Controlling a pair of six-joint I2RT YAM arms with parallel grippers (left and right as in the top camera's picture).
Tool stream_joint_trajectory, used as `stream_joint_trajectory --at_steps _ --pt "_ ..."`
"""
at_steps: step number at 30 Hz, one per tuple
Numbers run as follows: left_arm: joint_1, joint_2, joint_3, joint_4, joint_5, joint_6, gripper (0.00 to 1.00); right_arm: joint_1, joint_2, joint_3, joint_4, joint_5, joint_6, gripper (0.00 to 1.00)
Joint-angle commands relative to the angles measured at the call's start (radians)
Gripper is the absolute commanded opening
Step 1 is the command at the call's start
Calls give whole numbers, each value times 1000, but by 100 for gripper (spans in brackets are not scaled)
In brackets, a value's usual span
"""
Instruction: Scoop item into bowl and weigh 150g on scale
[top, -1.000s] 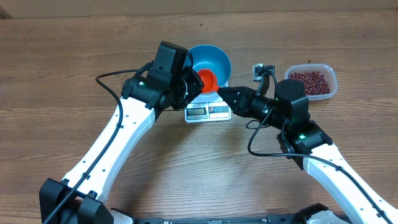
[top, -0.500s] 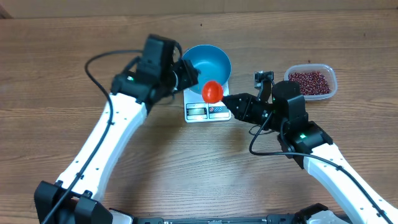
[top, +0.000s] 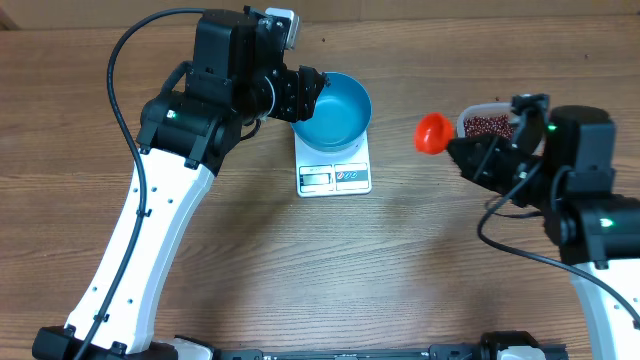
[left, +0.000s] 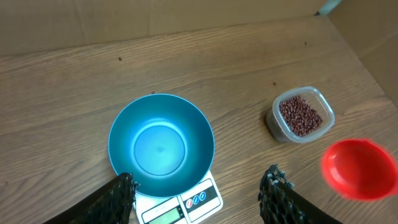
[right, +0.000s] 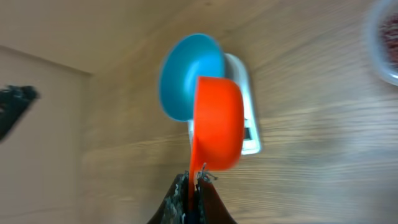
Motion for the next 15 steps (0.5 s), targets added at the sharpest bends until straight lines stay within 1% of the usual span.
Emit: stream_joint_trajectory --at_steps 1,7,11,13,15 --pt "-6 -16 26 4 10 71 66 -76 -2 33 -80 82 -119 4" --pt "-42 -16 26 -27 26 90 65 -130 -2 33 -161 245 -196 4" --pt "-100 -13 22 -74 27 93 62 -130 -1 33 -172 281 -255 4" --pt "-132 -1 19 -108 27 93 59 -130 2 33 -172 320 -264 4" --pt "-163 22 11 -158 27 93 52 -130 11 33 -169 366 -292 4"
